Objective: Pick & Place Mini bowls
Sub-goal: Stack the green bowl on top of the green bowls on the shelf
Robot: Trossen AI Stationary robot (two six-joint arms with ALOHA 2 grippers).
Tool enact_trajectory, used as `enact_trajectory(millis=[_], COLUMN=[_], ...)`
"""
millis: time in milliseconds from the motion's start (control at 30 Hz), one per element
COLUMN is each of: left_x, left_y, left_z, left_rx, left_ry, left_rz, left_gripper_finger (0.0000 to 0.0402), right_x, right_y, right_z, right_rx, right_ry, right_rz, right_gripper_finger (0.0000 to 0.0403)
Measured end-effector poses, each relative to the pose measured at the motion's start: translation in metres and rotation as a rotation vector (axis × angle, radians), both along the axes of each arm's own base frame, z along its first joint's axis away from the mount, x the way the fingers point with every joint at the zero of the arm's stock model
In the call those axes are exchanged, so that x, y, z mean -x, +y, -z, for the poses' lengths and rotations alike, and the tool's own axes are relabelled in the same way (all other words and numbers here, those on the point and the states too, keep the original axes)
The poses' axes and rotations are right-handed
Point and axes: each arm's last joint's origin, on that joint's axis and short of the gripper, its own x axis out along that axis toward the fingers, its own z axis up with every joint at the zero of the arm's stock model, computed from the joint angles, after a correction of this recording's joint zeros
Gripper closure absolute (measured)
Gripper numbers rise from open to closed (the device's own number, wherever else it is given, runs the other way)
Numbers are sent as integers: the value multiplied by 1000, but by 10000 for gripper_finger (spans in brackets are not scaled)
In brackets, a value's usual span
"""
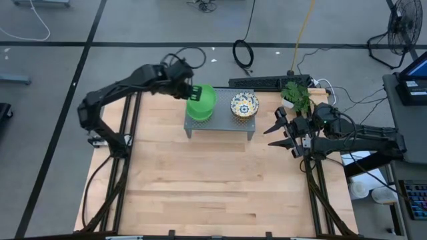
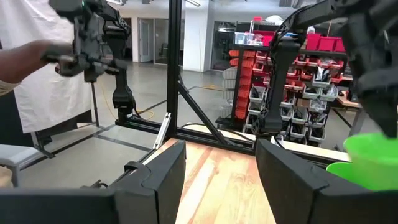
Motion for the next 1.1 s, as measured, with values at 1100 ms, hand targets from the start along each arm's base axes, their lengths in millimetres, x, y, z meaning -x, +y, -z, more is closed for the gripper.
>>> enact_trajectory(millis=[1100], left_x=[-7], left_y=[8], left_z=[26], left_rx=[130], left_ry=[136], left_rz=[6], left_gripper_finger=[357], right_x=[0], right_y=[0], right_z=[0], right_rx=[-1], right_ry=[1], right_rz=[0], right_gripper_finger=[220])
